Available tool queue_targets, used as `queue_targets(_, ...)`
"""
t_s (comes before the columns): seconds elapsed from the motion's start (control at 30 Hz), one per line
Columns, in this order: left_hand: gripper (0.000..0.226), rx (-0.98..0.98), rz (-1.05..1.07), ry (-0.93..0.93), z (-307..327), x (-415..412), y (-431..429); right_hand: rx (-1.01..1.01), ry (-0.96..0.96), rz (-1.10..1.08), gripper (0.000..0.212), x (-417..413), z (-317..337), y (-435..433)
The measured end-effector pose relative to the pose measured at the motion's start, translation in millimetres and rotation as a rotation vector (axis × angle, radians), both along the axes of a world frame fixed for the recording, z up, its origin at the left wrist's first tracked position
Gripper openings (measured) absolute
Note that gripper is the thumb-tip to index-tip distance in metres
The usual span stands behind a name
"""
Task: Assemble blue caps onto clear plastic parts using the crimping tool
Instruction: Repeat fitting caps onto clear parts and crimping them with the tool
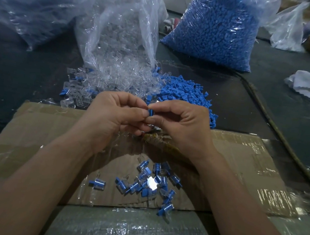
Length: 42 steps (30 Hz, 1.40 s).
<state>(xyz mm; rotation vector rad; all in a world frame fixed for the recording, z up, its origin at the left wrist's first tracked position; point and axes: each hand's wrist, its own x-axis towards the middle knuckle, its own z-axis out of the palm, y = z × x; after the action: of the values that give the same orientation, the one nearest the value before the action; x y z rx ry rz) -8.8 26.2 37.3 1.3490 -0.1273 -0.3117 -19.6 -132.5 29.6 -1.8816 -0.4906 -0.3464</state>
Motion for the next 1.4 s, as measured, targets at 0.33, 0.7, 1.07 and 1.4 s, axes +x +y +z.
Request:
queue_targets(0.33, 0.011, 0.089, 0.06, -0.06, -1.3, -1.3, -1.8, -0.002, -0.001, 0.038, 0.038, 0.0, -1.3, 1.5)
queue_targets(0.7, 0.013, 0.086, 0.057, -0.046, 0.3, -2.1, -2.0, -0.043, 0.011, 0.02, 0.034, -1.0, 0.0, 1.2)
queue_targets(1.07, 0.008, 0.064, 0.059, -0.006, 0.5, -2.2, -2.9, -0.055, 0.018, 0.018, 0.034, -2.1, 1.6, 2.0)
queue_targets(1.4, 0.012, 0.064, 0.064, -0.007, -0.2, -1.2, -2.7, -0.154, 0.06, 0.007, 0.031, -3.3, 6.0, -0.4)
